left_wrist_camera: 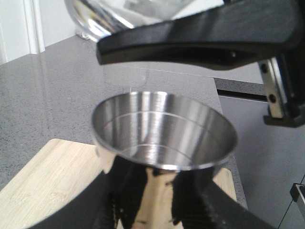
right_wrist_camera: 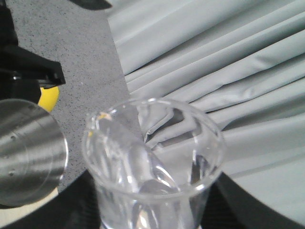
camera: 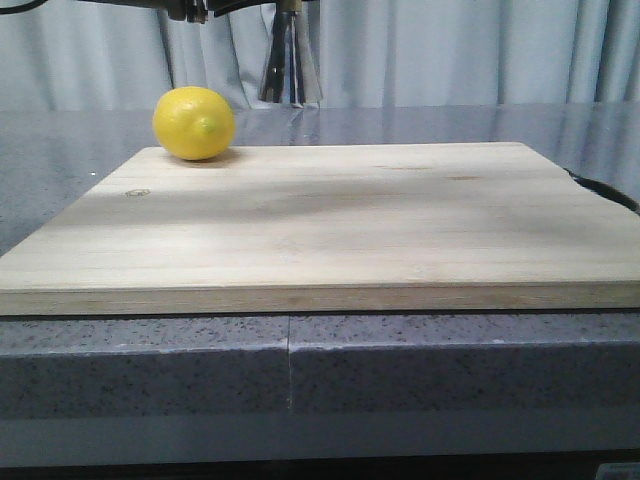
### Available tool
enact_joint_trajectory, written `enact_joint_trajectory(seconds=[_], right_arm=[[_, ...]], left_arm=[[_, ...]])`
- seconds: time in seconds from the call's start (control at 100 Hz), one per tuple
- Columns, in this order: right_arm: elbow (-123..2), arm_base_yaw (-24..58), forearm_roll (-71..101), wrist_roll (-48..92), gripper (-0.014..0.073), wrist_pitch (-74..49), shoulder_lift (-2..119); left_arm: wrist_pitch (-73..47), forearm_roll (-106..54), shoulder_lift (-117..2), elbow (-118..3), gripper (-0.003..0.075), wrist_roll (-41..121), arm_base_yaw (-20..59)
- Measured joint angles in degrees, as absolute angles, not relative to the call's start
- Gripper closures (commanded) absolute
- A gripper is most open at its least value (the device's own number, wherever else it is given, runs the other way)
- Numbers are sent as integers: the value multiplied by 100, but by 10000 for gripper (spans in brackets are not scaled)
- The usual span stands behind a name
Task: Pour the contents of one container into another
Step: 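Lift the beaker with the right gripper and bring it over the jigger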
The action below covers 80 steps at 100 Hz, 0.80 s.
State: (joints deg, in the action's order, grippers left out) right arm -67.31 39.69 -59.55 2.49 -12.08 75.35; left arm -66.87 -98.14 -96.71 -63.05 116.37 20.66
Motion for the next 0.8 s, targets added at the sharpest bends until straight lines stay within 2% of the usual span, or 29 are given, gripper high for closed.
enact_joint_trajectory(seconds=[0.8], right_arm=[[-6731,3969,-6853,265,270,-1141,7535]], left_arm=[[-6687,-9814,-9671,-6305,484,11637,2066]])
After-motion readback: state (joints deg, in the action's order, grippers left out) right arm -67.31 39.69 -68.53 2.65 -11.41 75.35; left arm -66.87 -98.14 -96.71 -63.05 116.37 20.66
